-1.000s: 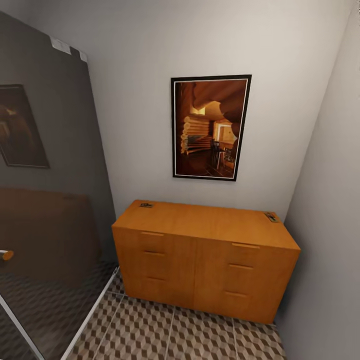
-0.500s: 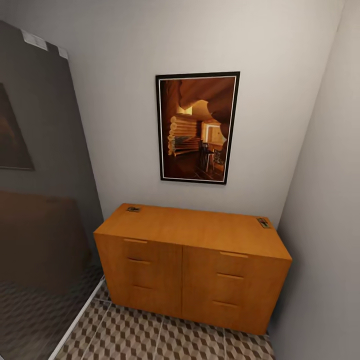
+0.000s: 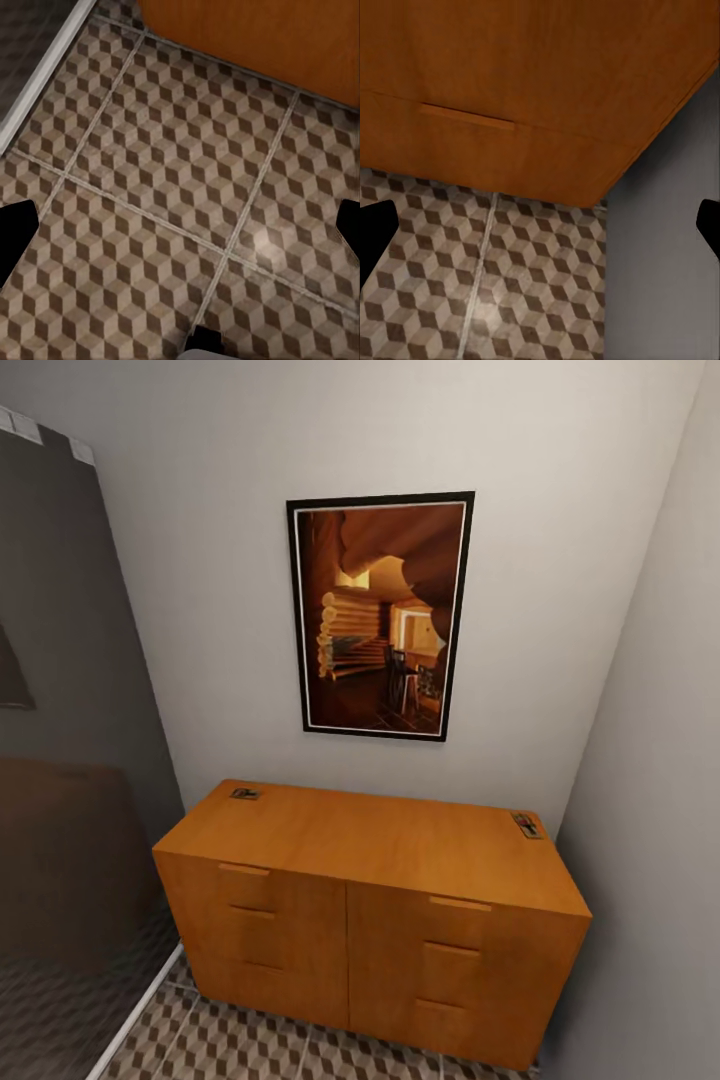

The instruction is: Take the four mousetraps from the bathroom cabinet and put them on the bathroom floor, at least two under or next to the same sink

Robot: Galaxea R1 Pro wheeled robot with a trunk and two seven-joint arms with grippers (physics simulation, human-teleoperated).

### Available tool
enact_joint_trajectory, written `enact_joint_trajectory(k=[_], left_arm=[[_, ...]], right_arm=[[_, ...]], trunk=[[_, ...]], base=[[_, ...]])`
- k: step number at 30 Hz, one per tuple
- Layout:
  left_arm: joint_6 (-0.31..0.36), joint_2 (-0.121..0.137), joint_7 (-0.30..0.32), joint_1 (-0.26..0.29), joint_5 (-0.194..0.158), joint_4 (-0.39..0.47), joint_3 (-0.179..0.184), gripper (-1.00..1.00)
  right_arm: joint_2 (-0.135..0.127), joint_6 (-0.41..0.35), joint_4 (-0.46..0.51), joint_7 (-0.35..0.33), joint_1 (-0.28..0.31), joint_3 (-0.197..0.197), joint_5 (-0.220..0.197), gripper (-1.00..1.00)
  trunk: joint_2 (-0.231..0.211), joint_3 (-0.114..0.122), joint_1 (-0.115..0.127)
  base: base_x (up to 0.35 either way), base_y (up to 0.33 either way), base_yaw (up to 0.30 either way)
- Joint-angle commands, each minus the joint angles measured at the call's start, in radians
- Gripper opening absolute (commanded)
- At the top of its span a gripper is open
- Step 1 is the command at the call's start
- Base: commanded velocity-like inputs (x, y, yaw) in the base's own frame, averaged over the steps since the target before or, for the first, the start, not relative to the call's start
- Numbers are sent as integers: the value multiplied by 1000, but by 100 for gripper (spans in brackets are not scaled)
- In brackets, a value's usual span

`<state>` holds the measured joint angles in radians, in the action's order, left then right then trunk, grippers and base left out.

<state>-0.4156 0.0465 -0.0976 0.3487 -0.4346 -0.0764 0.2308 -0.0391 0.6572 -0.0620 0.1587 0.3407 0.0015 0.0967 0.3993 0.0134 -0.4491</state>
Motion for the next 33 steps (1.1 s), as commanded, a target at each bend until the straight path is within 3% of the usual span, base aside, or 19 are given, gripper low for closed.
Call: enact_joint_trajectory(k=[1,10,21,33], left_arm=[[-5,-1,-2,1,-4,-3,8,100],[-5,-1,-2,1,-4,-3,8,100],[-5,-1,-2,1,-5,-3,8,100],[-4,-24,9,1,-6,-3,10,100]], right_arm=[[0,4,-4,9,1,0,10,100],[0,4,-4,9,1,0,11,100],[-1,4,-4,9,1,-1,8,100],[-1,4,-5,10,1,1,11,100]], trunk=[[1,0,-1],[1,0,-1],[1,0,-1],[1,0,-1]], base=[[314,-9,0],[275,-2,0],[31,0,0],[0,0,0]])
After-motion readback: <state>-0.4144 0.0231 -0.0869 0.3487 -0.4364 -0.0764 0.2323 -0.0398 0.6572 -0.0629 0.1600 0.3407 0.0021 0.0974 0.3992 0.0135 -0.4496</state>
